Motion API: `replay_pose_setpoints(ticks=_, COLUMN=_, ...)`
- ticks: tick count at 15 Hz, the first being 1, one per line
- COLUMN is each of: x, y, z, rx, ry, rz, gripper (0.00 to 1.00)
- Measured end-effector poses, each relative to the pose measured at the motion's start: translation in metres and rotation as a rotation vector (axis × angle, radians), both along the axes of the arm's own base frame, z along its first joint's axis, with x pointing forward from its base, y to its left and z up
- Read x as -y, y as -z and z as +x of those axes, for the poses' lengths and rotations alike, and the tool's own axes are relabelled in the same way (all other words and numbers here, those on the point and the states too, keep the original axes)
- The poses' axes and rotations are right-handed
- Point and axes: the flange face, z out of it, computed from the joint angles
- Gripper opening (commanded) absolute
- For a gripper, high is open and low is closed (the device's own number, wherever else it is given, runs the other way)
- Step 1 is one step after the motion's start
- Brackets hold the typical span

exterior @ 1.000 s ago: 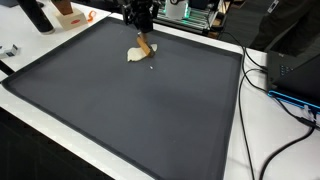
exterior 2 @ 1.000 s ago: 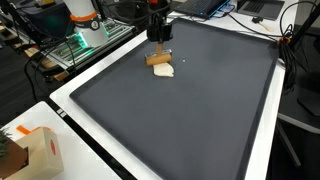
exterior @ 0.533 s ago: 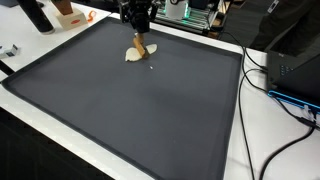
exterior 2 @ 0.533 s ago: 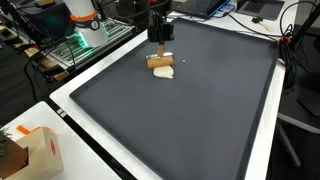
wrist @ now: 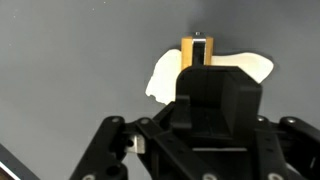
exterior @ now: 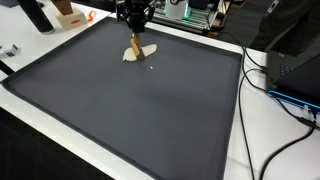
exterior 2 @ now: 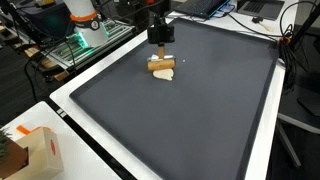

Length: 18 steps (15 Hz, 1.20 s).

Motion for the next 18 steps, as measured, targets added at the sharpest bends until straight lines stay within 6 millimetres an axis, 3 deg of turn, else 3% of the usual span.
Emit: replay_pose_setpoints(ticks=18, x=0.046, y=-0.005, z=-0.004, rx=0.087, ry=0.328, rz=0.039, gripper=0.21)
